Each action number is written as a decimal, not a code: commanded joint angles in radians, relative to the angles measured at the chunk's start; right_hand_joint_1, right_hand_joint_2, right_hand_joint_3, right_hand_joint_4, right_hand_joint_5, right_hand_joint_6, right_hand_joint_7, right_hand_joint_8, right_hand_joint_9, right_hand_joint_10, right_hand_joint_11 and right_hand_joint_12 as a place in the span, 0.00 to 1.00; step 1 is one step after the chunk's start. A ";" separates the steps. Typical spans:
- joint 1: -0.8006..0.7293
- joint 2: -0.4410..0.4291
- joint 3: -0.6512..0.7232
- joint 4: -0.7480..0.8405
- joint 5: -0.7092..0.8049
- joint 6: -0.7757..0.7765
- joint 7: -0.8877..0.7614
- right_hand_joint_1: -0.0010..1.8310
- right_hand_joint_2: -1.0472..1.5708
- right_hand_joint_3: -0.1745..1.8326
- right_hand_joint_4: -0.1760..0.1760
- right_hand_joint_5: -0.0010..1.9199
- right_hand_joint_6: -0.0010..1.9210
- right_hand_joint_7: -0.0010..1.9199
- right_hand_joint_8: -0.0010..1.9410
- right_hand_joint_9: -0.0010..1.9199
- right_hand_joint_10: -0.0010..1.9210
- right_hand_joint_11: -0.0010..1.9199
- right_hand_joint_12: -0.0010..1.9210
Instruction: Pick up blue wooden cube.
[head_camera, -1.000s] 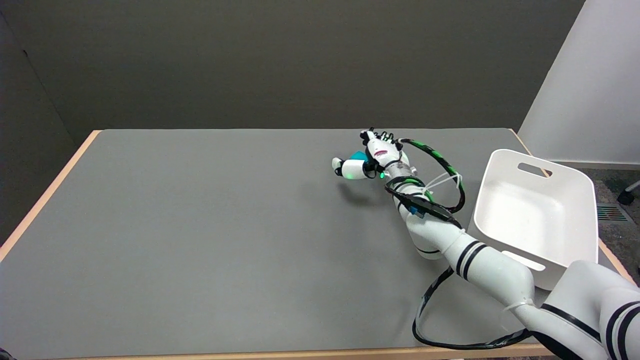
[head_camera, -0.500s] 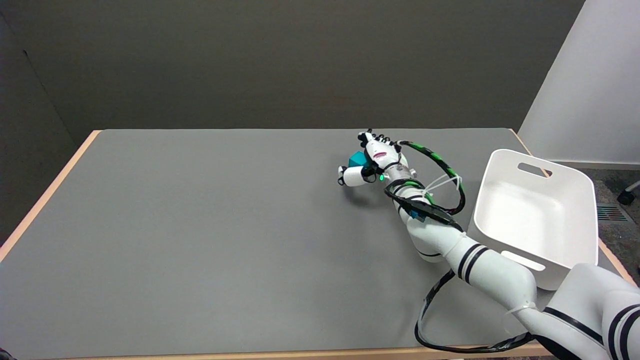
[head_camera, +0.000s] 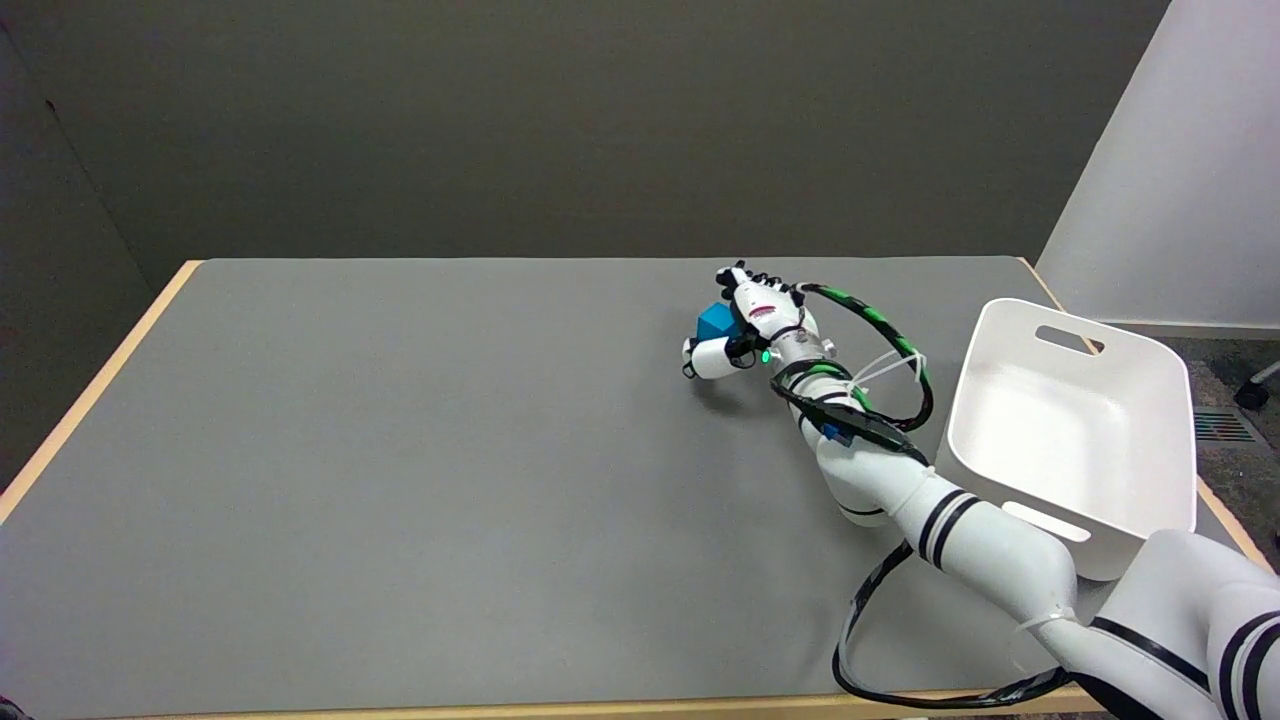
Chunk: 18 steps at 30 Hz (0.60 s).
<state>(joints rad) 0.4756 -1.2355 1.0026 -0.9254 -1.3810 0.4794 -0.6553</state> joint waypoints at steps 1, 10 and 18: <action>0.003 0.003 -0.006 0.007 -0.003 0.000 0.006 0.45 0.66 0.58 0.00 0.10 0.31 0.12 0.27 0.07 0.39 0.00 0.56; 0.008 -0.001 -0.031 0.022 -0.038 0.001 0.008 0.47 0.69 0.53 0.00 0.15 0.43 0.18 0.29 0.12 0.47 0.06 0.68; 0.005 -0.005 -0.033 0.018 -0.093 0.001 0.016 0.51 0.77 0.42 0.00 0.23 0.70 0.30 0.46 0.25 0.64 0.24 0.88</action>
<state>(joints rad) 0.4801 -1.2357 0.9857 -0.9127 -1.4051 0.4794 -0.6486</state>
